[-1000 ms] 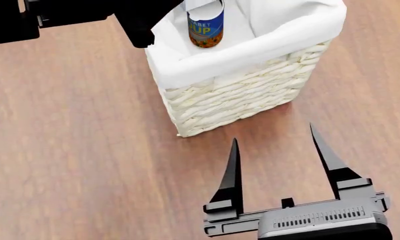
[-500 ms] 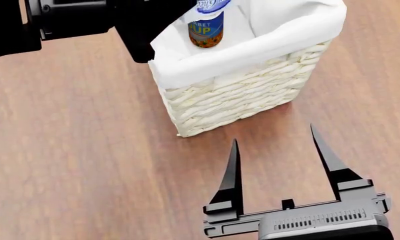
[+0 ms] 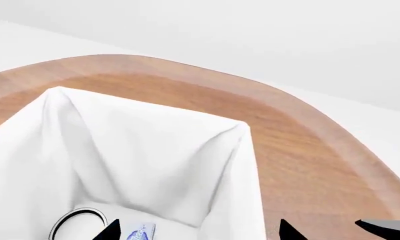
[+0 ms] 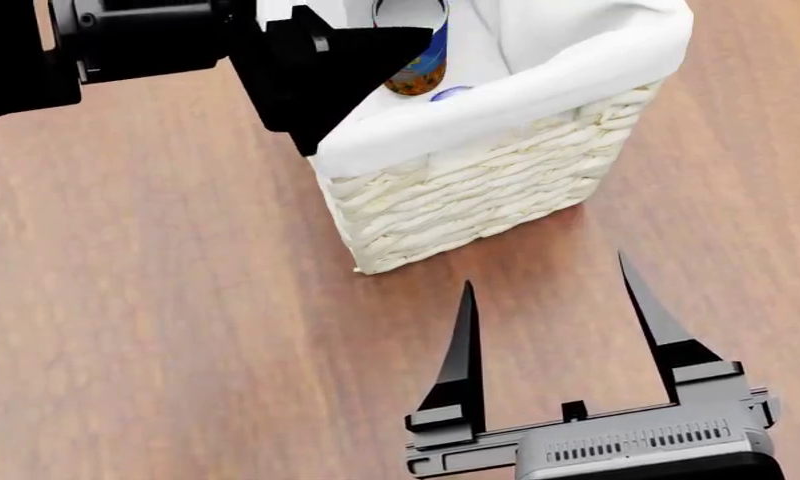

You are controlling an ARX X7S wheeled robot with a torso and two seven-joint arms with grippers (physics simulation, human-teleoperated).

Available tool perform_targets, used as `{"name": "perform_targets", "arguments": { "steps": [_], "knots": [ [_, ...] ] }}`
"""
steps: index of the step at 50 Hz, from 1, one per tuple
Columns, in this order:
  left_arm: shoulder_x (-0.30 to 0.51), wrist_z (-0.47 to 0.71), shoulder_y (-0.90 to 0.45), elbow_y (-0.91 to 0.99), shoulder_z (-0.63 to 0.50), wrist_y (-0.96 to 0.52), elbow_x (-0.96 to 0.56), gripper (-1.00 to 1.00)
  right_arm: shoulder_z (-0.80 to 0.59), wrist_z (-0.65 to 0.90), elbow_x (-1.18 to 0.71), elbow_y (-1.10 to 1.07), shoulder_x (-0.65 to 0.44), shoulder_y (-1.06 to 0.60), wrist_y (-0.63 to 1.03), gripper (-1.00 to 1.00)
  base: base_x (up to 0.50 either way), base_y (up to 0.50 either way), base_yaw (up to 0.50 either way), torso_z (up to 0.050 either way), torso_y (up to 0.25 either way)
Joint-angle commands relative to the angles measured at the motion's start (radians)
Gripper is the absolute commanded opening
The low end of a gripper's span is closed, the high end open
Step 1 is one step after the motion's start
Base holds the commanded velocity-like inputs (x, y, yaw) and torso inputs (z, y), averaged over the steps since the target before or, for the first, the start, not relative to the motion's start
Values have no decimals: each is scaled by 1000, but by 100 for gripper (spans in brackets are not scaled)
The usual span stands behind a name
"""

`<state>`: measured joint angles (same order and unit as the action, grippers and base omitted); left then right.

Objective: Pick up the alphabet soup and the cream cheese box, and put them in the basket.

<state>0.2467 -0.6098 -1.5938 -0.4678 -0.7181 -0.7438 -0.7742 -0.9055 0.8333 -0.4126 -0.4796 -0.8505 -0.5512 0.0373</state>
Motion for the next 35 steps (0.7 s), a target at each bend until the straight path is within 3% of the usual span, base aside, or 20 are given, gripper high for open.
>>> {"name": "perform_targets", "arguments": {
  "steps": [1,7,11,16,20,24,31,35],
  "knots": [
    [9,30,14,28,16,13,-6,100,1,-1,1,1,1,3,-1,100,0,0,0,0,0],
    [79,167,128,288,73,3,-58,100,-1,-6,2,11,9,3,-5,100,0,0,0,0,0],
    [117,371,262,484,125,40,-40,100,-1,-9,1,14,14,1,-5,100,0,0,0,0,0],
    [141,474,412,660,209,60,-138,100,-1,-8,1,11,15,0,0,100,0,0,0,0,0],
    [163,611,529,836,234,119,-88,100,6,-3,-5,0,18,-8,7,100,0,0,0,0,0],
    [207,684,567,985,262,81,-148,100,10,-8,-8,-18,18,-30,27,100,0,0,0,0,0],
    [211,774,690,1035,252,142,-50,100,3,-16,2,-13,33,-33,23,100,0,0,0,0,0],
    [204,747,725,1013,201,255,101,100,5,-19,-3,-23,31,-41,33,100,0,0,0,0,0]
  ]
}}
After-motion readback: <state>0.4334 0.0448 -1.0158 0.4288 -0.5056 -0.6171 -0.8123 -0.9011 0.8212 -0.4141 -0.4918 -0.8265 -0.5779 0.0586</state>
